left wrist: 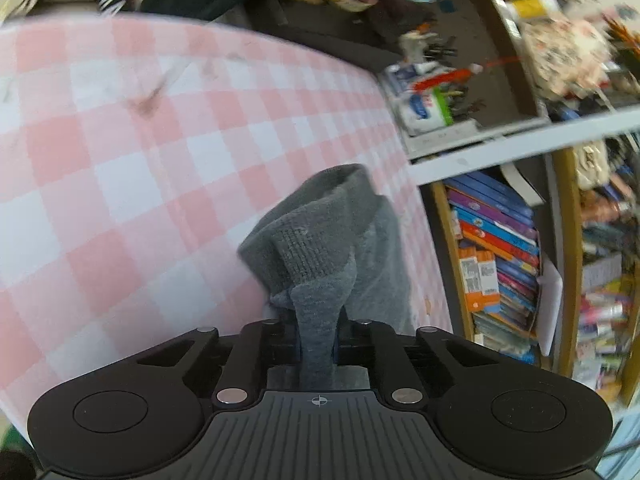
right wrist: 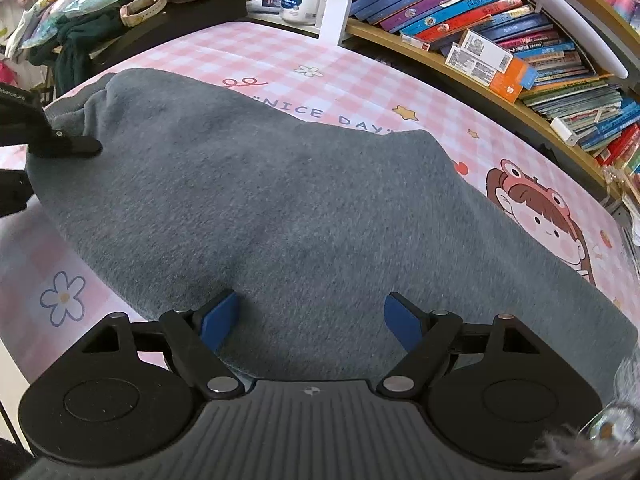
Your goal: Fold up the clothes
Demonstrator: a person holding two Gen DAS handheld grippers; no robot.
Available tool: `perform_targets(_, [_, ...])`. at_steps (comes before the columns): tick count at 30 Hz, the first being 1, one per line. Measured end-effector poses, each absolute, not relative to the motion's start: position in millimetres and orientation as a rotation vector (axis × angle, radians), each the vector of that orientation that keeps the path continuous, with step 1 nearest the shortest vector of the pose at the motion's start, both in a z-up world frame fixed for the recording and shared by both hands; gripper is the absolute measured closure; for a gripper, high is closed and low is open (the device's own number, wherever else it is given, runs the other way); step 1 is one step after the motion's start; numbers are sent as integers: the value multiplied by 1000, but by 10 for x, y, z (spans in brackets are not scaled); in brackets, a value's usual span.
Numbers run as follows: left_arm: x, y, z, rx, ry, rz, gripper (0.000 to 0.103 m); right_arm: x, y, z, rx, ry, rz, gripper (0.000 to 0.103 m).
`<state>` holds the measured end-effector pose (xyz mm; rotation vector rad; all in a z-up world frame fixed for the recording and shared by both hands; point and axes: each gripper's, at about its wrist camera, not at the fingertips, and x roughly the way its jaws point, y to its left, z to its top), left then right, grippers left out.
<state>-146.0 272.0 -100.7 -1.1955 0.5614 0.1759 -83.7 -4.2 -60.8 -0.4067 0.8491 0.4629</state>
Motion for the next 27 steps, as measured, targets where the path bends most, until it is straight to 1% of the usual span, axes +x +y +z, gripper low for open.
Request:
perform_targets(8, [-1425, 2286, -356, -839, 452, 46, 93, -808, -210, -542, -371, 816, 510, 24])
perform_targets(13, [-1434, 1803, 45, -580, 400, 7, 93, -786, -426, -443, -342, 768, 548, 23])
perform_targets(16, [-1429, 1518, 188, -464, 390, -1, 93, -765, -575, -377, -316, 738, 566, 23])
perform_targets(19, [-1421, 1261, 279, -370, 388, 0, 93, -617, -960, -237, -183, 727, 520, 23])
perform_targets(27, [-1290, 811, 334, -289, 414, 52, 93, -343, -1851, -106, 123, 779, 495, 23])
